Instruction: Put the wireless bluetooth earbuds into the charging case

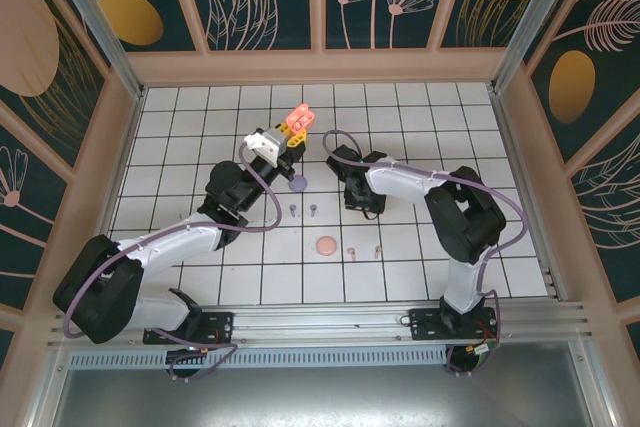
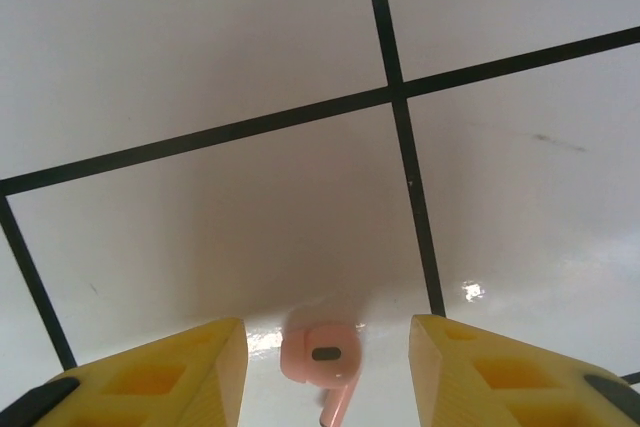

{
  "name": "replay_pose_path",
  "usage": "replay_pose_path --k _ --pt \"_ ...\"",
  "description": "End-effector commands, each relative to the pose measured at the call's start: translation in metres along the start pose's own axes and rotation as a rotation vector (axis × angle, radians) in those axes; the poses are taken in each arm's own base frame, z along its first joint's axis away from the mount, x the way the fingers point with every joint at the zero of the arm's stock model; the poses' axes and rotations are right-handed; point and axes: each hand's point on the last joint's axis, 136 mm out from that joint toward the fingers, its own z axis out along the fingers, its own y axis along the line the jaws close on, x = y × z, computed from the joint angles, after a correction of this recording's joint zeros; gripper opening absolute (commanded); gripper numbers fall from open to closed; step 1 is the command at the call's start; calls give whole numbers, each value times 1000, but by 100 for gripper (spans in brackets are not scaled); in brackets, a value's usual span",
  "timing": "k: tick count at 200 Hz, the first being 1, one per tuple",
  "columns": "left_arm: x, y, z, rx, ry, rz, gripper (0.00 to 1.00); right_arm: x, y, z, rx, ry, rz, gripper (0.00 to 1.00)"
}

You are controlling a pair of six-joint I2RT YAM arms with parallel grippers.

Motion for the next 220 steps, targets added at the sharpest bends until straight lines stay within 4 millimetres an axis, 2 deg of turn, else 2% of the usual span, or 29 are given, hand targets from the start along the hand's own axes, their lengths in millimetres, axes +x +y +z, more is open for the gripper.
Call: replay_pose_path --k 1,101,220 --pt "-8 -4 -1 11 -45 -10 0 10 0 10 10 27 23 46" --pt "-7 -4 -1 13 -43 -10 0 16 -3 23 30 42 15 39" --pt "-7 -5 1 16 -41 -14 0 24 -15 28 2 49 25 30"
